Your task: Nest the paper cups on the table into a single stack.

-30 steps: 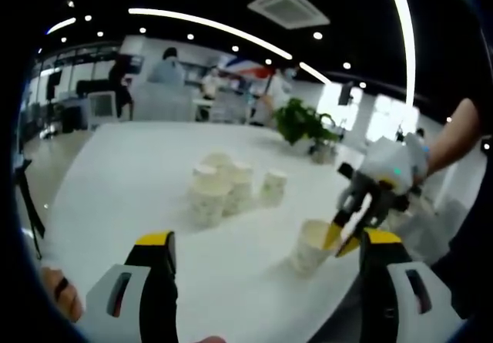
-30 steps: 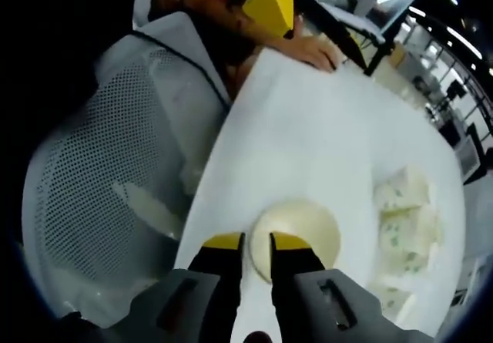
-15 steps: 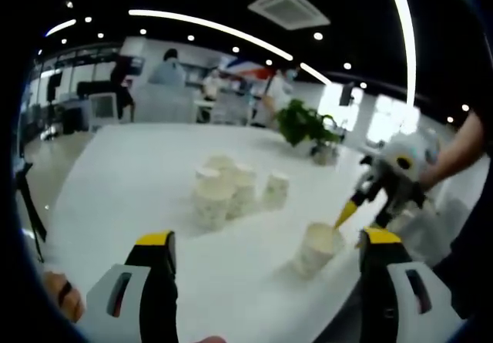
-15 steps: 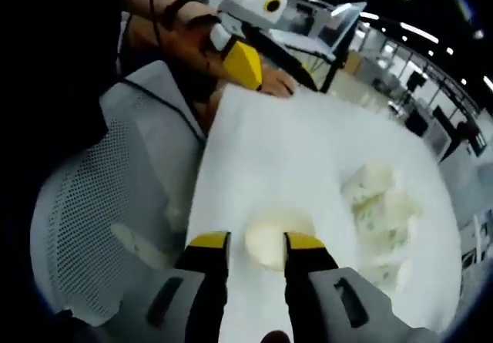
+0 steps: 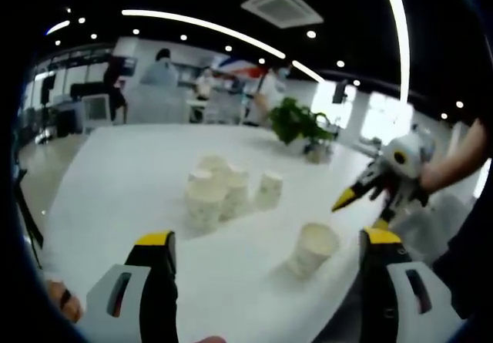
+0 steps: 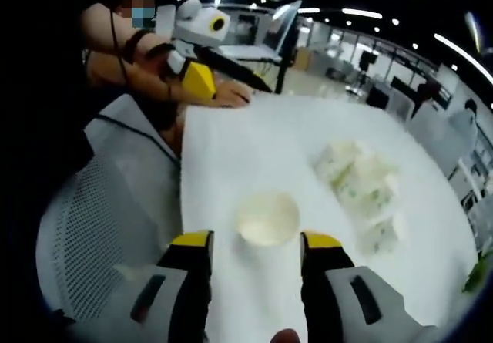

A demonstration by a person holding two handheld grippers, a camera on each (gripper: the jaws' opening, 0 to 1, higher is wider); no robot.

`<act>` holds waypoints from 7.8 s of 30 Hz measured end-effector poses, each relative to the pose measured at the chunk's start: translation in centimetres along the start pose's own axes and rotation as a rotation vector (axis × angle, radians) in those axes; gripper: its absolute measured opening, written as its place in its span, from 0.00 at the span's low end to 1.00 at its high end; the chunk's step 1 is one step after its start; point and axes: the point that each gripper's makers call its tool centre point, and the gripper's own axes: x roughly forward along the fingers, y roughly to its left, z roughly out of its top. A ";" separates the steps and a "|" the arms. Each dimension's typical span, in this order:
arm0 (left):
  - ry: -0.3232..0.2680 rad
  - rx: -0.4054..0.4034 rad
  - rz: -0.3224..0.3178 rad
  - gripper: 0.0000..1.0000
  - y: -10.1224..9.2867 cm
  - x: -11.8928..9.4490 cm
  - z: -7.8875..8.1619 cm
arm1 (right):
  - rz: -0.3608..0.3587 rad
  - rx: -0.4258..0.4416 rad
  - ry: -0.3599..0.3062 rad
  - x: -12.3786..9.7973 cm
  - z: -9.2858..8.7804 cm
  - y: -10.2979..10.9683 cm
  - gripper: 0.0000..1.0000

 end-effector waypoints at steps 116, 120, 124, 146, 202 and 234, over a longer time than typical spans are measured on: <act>0.316 -0.101 0.238 0.31 12.9 14.1 0.1 | -0.205 0.383 -0.174 -3.1 -4.8 -3.3 0.93; 0.342 -0.130 0.231 0.23 12.6 14.2 -0.3 | -0.207 0.368 -0.169 -3.2 -5.0 -3.5 0.93; 0.332 -0.132 0.235 0.18 12.7 14.3 0.0 | -0.216 0.379 -0.178 -3.4 -5.0 -3.8 0.93; 0.375 -0.086 0.187 0.01 11.3 12.8 -0.3 | -0.225 0.366 -0.172 -3.3 -5.1 -3.8 0.93; 0.421 -0.094 -0.132 0.00 -3.3 8.6 3.3 | -0.354 0.385 -0.212 -5.1 -4.6 -7.3 1.00; 0.502 0.057 -0.191 0.00 -6.5 10.4 -1.5 | -0.356 0.421 -0.204 -5.5 -5.4 -7.1 1.00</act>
